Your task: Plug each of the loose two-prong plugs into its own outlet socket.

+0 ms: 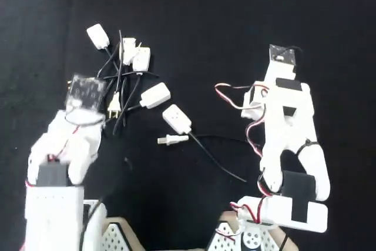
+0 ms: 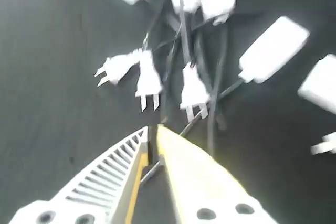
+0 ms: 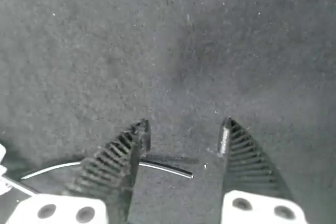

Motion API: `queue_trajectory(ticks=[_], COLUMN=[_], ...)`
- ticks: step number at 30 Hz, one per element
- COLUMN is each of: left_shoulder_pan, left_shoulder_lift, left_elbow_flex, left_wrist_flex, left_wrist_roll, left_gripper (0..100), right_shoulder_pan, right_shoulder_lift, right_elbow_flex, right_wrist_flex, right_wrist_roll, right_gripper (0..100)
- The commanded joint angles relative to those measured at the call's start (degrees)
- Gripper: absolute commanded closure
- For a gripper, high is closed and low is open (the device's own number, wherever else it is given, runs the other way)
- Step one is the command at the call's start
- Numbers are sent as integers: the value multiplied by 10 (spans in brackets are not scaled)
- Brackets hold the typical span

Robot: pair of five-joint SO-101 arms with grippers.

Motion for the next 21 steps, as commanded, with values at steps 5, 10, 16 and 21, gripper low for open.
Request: queue_trajectory(ticks=[5,10,16,21], left_shoulder_pan=[102,135,131,131], left_shoulder_lift=[464,608,739,834], left_elbow_flex=[-291,-426,-515,-599], left_wrist_flex=[9,21,15,48], left_wrist_roll=[11,4,-17,-18], left_gripper=[855,855,796,789], right_shoulder_pan=[6,6,6,5], right_shoulder_lift=[-25,-24,-24,-24], right_elbow_flex=[-11,-9,-9,-9], right_wrist_flex=[-10,-21,-22,-26], right_wrist_roll=[0,0,0,1], right_gripper=[783,783,783,783])
